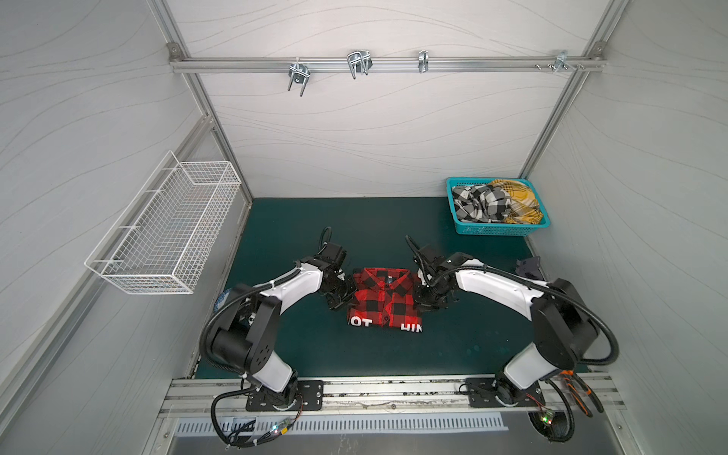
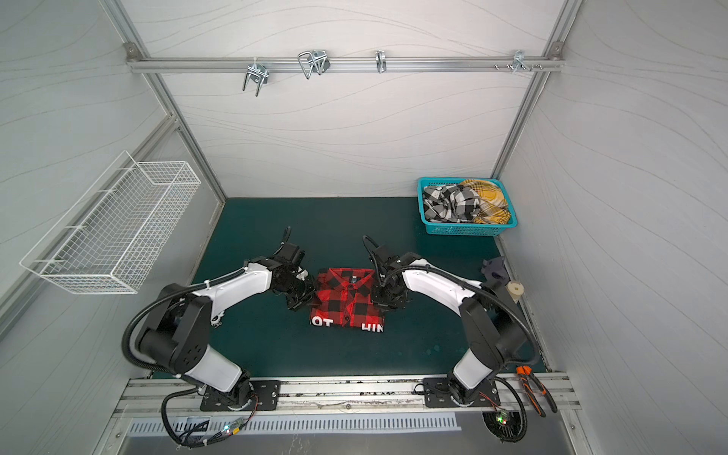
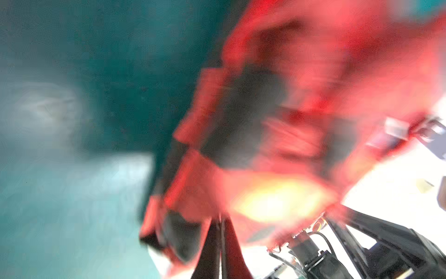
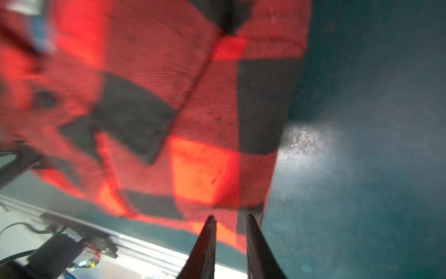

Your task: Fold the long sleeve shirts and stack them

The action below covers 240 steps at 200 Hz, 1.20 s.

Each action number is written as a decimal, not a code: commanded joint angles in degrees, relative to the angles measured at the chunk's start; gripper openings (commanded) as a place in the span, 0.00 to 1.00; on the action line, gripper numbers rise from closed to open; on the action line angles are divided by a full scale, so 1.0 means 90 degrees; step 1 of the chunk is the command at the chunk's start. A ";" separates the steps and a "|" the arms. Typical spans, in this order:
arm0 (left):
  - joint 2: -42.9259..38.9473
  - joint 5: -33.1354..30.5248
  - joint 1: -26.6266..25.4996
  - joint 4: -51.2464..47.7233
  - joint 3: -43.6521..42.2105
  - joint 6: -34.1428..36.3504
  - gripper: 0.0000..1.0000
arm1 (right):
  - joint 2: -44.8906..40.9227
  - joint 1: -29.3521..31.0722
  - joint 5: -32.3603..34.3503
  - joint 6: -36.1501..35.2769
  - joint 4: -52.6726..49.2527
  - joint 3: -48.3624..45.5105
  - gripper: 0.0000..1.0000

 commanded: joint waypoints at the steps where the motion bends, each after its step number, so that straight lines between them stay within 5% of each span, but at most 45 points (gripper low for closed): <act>1: -0.0930 -0.0619 -0.0013 -0.0685 0.0753 0.0528 0.17 | -0.0585 -0.0062 0.0204 -0.0122 -0.0666 0.0330 0.26; 32: -0.1777 -0.1240 0.0136 -0.1103 0.0818 0.1011 0.34 | -0.1014 -0.0093 0.0276 -0.0178 -0.0873 0.0468 0.29; 75: -0.1628 0.0343 0.1292 -0.1321 0.0409 0.1115 0.33 | -0.1194 -0.0321 -0.0271 -0.0152 -0.0395 0.0161 0.29; 106: -0.0976 0.0556 0.1111 -0.0962 0.0597 0.0950 0.20 | -0.0782 -0.0450 -0.0593 -0.0175 0.0035 0.0187 0.21; 190: 0.1283 0.0701 -0.0246 0.0474 0.1771 0.0077 0.06 | 0.0971 -0.0664 -0.1126 -0.0381 0.0472 0.1087 0.17; 240: 0.1984 0.0555 -0.0514 0.0604 0.1834 0.0069 0.00 | 0.1377 -0.0666 -0.1116 -0.0397 0.0577 0.1182 0.16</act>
